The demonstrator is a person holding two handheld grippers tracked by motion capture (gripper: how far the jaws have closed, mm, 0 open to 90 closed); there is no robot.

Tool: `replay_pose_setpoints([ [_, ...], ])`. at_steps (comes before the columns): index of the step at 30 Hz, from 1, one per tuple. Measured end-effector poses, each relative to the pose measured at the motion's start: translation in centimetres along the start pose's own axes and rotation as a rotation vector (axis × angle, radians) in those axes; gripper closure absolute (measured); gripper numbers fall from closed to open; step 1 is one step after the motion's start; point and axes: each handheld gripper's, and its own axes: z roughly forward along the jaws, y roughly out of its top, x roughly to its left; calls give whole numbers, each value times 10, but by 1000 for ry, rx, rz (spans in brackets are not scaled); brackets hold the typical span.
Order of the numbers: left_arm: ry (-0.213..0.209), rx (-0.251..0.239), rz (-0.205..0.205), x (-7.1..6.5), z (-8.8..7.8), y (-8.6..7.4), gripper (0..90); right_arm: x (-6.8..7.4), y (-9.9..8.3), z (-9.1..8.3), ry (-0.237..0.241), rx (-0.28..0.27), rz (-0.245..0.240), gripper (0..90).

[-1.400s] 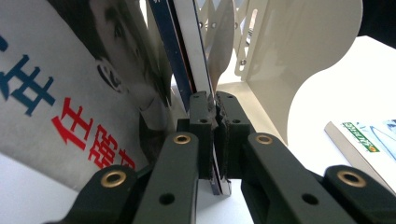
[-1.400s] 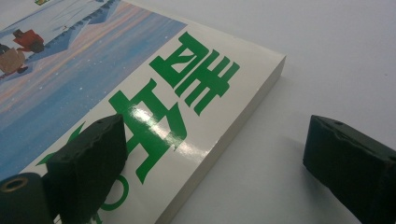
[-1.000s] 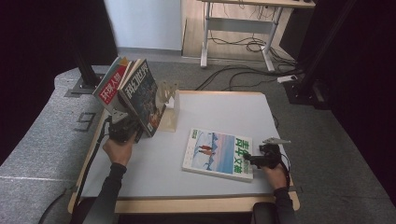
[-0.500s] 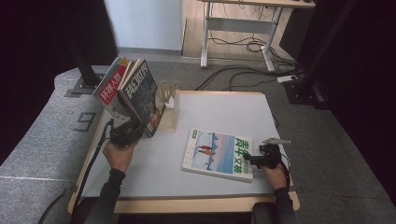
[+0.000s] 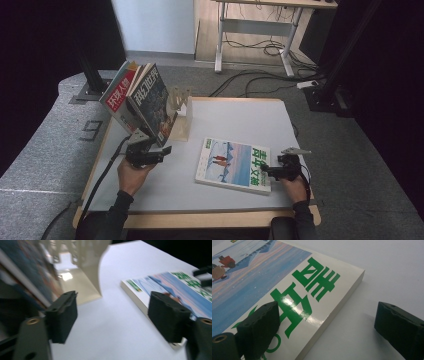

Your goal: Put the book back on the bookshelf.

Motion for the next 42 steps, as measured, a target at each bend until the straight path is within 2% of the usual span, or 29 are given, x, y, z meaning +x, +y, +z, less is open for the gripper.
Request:
replay_pose_setpoints([
  [4,-51,65,17,-6,9,-11,141,0,0,0,0,0,1,57],
  [7,-53,111,56,-11,16,-18,137,0,0,0,1,1,3,56],
  [11,-86,135,78,-17,23,-24,97,0,0,0,0,1,2,56],
  [15,-78,154,110,-22,28,-29,75,0,0,0,1,1,2,56],
  [19,-61,200,143,-26,36,-37,0,0,0,0,2,1,4,56],
  [27,-67,285,182,-34,53,-52,0,0,0,0,3,1,5,57],
  [30,-66,286,181,-34,54,-52,0,-1,0,0,4,2,6,57],
  [33,-69,311,169,-32,56,-52,0,-1,0,0,7,3,8,57],
  [36,-31,327,200,-37,58,-53,13,-1,0,1,8,4,10,57],
  [42,-29,332,204,-37,58,-53,19,-1,0,0,5,4,7,57],
])
